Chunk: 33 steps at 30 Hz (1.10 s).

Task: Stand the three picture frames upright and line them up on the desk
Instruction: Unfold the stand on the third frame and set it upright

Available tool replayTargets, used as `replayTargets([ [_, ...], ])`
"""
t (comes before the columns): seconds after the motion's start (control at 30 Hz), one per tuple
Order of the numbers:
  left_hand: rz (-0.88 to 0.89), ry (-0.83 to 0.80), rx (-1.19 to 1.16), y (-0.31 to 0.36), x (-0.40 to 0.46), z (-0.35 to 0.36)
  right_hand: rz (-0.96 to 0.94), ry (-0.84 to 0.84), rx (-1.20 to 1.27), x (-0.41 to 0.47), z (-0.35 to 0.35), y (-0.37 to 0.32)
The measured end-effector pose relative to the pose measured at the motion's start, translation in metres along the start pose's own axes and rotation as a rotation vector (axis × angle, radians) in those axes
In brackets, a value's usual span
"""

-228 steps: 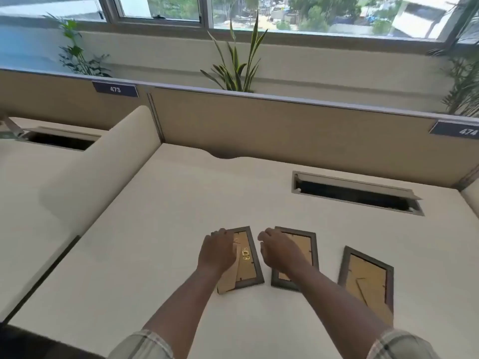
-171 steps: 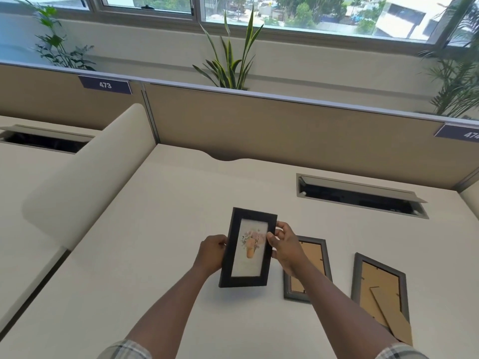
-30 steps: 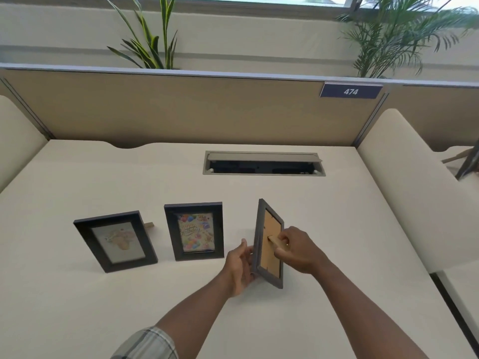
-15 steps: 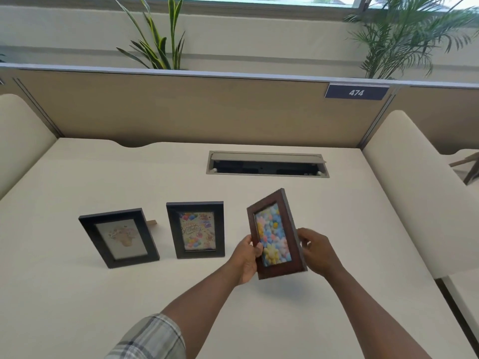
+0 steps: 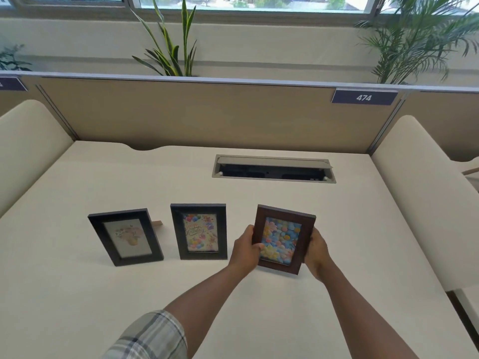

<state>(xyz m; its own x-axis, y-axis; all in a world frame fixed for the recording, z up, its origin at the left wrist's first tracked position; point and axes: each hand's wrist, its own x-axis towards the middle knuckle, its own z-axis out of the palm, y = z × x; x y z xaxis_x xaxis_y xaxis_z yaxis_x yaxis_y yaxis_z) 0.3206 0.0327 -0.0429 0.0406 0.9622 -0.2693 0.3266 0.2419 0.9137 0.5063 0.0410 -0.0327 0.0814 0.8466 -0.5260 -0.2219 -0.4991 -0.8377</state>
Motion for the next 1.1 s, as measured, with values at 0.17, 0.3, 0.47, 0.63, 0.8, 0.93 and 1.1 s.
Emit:
replayTargets([
  [0.17,-0.023,0.077,0.216,-0.001,-0.006,0.004,-0.075,0.045,-0.022,0.006,0.006,0.007],
  [0.3,-0.023,0.068,0.269,-0.001,-0.007,0.001,-0.090,0.074,-0.037,0.010,0.008,0.012],
  [0.47,-0.100,0.018,0.258,-0.003,-0.010,-0.002,-0.062,0.194,-0.179,0.005,0.005,0.020],
  [0.63,-0.176,-0.011,0.278,-0.018,-0.030,-0.027,-0.144,0.498,-0.792,-0.018,-0.005,0.054],
  [0.8,-0.252,0.023,0.240,-0.043,-0.052,-0.076,-0.116,0.517,-0.863,-0.054,0.030,0.094],
  [0.93,-0.267,0.091,0.286,-0.068,-0.066,-0.133,-0.251,0.360,-0.964,-0.073,0.100,0.115],
  [1.1,-0.373,0.156,0.373,-0.093,-0.079,-0.199,-0.368,0.100,-1.069,-0.089,0.194,0.135],
])
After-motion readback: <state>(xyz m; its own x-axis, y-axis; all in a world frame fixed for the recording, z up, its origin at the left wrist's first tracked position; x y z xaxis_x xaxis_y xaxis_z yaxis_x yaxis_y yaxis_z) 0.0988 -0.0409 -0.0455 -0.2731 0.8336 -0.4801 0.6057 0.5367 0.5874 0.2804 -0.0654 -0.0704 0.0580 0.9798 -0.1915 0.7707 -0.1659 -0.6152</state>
